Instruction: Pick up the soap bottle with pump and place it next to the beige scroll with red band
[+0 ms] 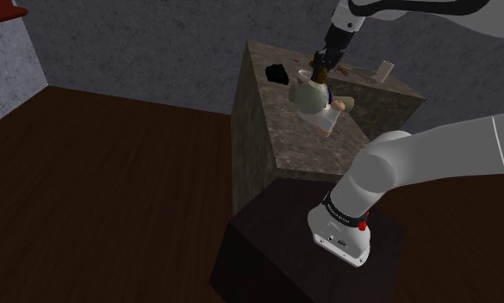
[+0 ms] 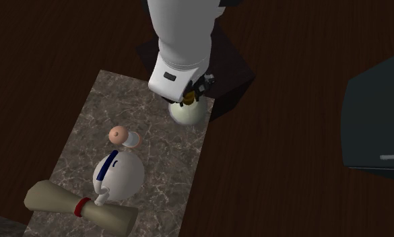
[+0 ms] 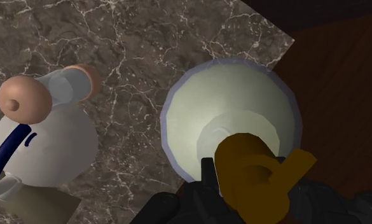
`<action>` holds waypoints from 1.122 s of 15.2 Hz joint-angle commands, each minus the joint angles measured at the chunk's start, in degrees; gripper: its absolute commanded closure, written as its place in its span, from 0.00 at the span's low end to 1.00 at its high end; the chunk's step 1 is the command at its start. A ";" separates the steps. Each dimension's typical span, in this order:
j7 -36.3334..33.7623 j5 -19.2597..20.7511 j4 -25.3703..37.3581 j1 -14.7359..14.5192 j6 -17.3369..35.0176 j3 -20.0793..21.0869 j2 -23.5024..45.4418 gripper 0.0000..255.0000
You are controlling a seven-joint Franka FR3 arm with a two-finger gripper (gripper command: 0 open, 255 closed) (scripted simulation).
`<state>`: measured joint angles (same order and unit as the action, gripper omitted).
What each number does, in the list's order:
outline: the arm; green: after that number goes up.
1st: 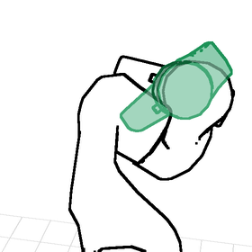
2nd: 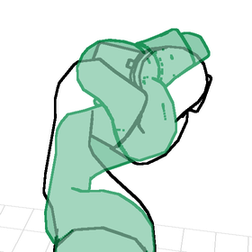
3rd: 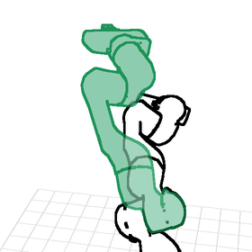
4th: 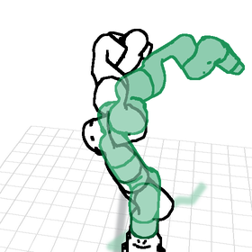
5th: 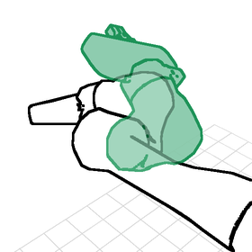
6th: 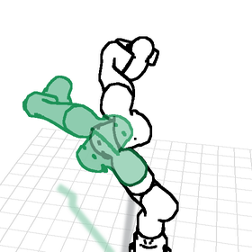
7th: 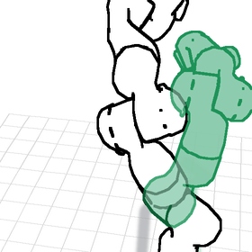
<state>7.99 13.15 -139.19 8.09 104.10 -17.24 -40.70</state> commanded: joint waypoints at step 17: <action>11.70 3.35 11.86 2.20 -6.82 -8.90 3.03 1.00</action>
<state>18.19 16.10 -128.29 10.17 97.06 -24.80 -38.55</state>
